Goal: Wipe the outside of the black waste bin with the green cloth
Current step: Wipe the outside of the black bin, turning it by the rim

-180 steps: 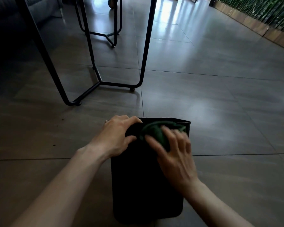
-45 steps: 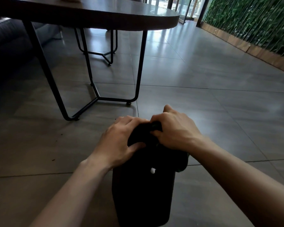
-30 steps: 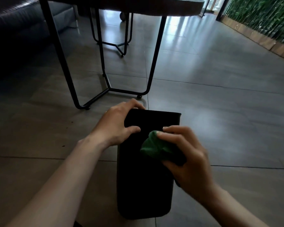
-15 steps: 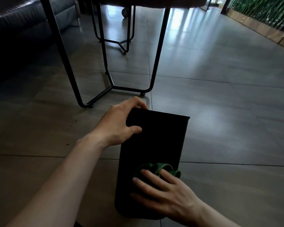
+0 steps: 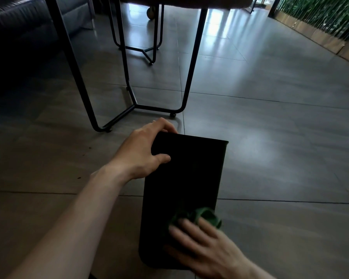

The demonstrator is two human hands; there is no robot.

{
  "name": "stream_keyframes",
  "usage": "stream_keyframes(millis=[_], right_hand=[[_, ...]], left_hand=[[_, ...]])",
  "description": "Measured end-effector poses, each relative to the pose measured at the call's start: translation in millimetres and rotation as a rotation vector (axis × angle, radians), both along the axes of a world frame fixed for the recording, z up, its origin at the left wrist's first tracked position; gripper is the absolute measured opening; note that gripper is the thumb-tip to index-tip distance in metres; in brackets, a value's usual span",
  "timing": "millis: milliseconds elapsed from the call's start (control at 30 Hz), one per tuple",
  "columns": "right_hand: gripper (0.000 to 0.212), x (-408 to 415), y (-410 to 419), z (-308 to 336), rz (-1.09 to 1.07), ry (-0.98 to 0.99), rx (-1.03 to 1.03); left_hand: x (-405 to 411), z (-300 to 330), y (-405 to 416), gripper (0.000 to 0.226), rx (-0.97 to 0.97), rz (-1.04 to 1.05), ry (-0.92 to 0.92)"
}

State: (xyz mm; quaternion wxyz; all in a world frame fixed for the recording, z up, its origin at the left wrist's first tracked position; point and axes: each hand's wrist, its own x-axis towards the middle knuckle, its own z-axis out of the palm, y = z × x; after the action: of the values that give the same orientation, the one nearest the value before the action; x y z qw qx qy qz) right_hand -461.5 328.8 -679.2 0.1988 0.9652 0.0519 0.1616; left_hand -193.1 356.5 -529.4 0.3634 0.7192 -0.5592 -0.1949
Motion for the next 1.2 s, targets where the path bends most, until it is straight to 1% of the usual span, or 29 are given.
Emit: stream_keyframes(millis=[33, 67, 133, 200, 267, 333, 400, 500, 567, 600, 633, 700, 733, 833, 867, 900, 933, 1000, 1067, 1100, 1133, 1167, 1200], right_hand=[[0.037, -5.7, 3.0, -2.8, 0.024, 0.047, -0.029], [0.037, -5.8, 0.3, 0.8, 0.029, 0.048, -0.025], [0.038, 5.3, -14.8, 18.1, -0.028, -0.062, 0.068], [0.039, 25.4, -37.1, 45.9, -0.178, -0.237, 0.204], [0.042, 48.2, -60.4, 77.1, -0.387, -0.416, 0.324], [0.045, 64.7, -68.3, 90.2, -0.518, -0.526, 0.374], [0.043, 62.9, -53.9, 75.5, -0.465, -0.467, 0.295], [0.032, 26.7, -9.8, 21.8, -0.18, -0.191, 0.136], [0.031, 2.9, 12.0, 1.5, -0.075, -0.026, 0.04], [0.031, -1.6, 12.0, 1.8, -0.049, 0.007, 0.029], [0.031, 0.6, 6.2, 8.6, -0.04, -0.008, 0.045], [0.031, 17.8, -14.1, 31.0, -0.094, -0.128, 0.131], [0.031, 30.5, -27.3, 45.9, -0.167, -0.21, 0.182], [0.045, 65.7, -62.5, 87.7, -0.462, -0.426, 0.346], [0.047, 73.3, -64.9, 91.7, -0.514, -0.47, 0.371], [0.048, 76.6, -60.7, 88.7, -0.525, -0.478, 0.352], [0.047, 74.5, -51.7, 78.6, -0.497, -0.452, 0.303], [0.038, 56.6, -22.6, 41.4, -0.313, -0.317, 0.202], [0.034, 28.2, 8.6, 7.4, -0.108, -0.089, 0.079], [0.036, 16.5, 17.2, -1.4, -0.05, 0.029, 0.007], [0.038, 10.4, 19.2, -4.9, -0.015, 0.094, -0.046], [0.036, 11.4, 16.9, -2.3, 0.001, 0.083, -0.049], [0.034, 18.7, 10.2, 5.2, -0.011, 0.014, -0.007]], left_hand=[[-0.1, -0.4, -0.1, 0.051, -0.001, -0.001, 0.002], [-0.1, -0.9, -0.4, 0.051, -0.001, -0.004, 0.002], [0.4, -0.8, -1.1, 0.051, 0.001, -0.006, 0.002], [0.6, -0.3, -2.3, 0.051, 0.009, -0.01, 0.002], [-0.5, 1.0, -3.1, 0.051, 0.008, -0.019, -0.003], [-0.8, 1.4, -3.6, 0.051, 0.0, -0.018, -0.01], [2.0, -0.1, -2.8, 0.051, 0.001, 0.004, -0.014], [10.0, -3.7, 1.0, 0.051, 0.023, 0.048, -0.002], [11.1, -4.9, 2.3, 0.051, 0.032, 0.05, 0.012], [10.1, -5.2, 2.1, 0.051, 0.032, 0.045, 0.011], [9.3, -5.2, 1.7, 0.051, 0.029, 0.043, 0.006], [7.9, -4.6, -0.1, 0.051, 0.025, 0.04, -0.002], [7.6, -4.3, -0.4, 0.051, 0.025, 0.037, -0.004], [6.4, -1.6, -0.1, 0.051, 0.024, 0.02, -0.019], [6.6, -1.3, 0.1, 0.051, 0.023, 0.023, -0.022], [7.6, -1.3, 0.6, 0.051, 0.022, 0.031, -0.024], [8.9, -1.7, 0.8, 0.051, 0.023, 0.042, -0.025], [11.7, -2.8, 2.0, 0.051, 0.024, 0.06, -0.018], [12.5, -3.7, 3.1, 0.051, 0.03, 0.058, -0.003], [11.7, -3.9, 3.3, 0.051, 0.029, 0.049, 0.0], [10.9, -3.8, 3.0, 0.052, 0.029, 0.037, 0.001], [10.0, -4.1, 3.0, 0.052, 0.03, 0.026, 0.002], [9.7, -3.7, 2.4, 0.052, 0.03, 0.018, 0.002]])
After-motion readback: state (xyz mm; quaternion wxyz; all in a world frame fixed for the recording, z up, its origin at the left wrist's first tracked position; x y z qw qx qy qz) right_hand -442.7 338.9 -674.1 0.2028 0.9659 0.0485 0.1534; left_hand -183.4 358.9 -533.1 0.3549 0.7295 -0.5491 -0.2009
